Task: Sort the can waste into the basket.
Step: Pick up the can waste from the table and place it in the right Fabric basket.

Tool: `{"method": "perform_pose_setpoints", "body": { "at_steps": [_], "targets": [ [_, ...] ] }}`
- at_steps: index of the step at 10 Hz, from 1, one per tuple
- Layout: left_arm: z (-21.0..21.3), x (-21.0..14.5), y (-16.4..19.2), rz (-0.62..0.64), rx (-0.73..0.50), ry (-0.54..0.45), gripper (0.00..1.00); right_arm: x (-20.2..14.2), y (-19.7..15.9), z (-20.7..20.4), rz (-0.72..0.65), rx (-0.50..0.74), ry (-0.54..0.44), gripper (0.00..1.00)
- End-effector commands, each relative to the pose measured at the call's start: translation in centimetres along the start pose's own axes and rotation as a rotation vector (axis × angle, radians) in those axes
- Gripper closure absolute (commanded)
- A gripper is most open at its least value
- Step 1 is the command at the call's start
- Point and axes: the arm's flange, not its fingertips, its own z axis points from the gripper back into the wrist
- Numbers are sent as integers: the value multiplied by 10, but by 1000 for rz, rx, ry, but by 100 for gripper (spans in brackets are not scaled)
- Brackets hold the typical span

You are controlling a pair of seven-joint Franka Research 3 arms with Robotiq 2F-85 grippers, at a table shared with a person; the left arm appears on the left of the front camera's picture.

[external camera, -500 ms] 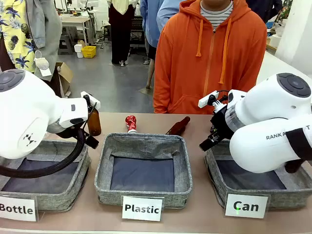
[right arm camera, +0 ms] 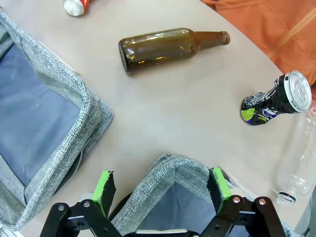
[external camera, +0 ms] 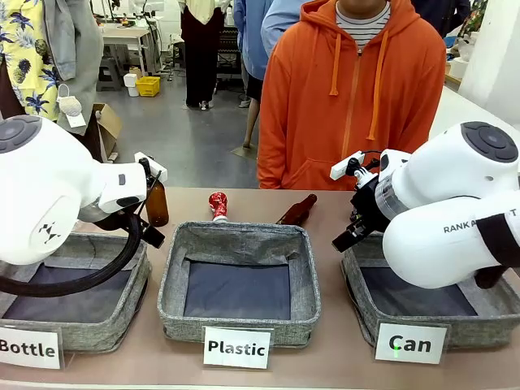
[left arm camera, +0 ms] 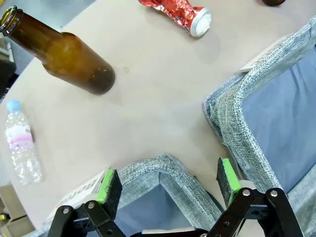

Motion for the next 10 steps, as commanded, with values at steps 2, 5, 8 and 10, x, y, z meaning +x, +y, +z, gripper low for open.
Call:
{"method": "perform_pose_setpoints", "body": {
  "at_steps": [2, 5, 8, 10],
  "targets": [
    [0, 0, 0, -1, 0, 0, 0, 0, 0, 0, -1, 0, 0, 0],
    [0, 0, 0, -1, 0, 0, 0, 0, 0, 0, -1, 0, 0, 0],
    [0, 0, 0, -1, 0, 0, 0, 0, 0, 0, -1, 0, 0, 0],
    [0, 0, 0, 0, 0, 0, 0, 10, -4, 29, -43, -46, -55, 0]
  ]
}}
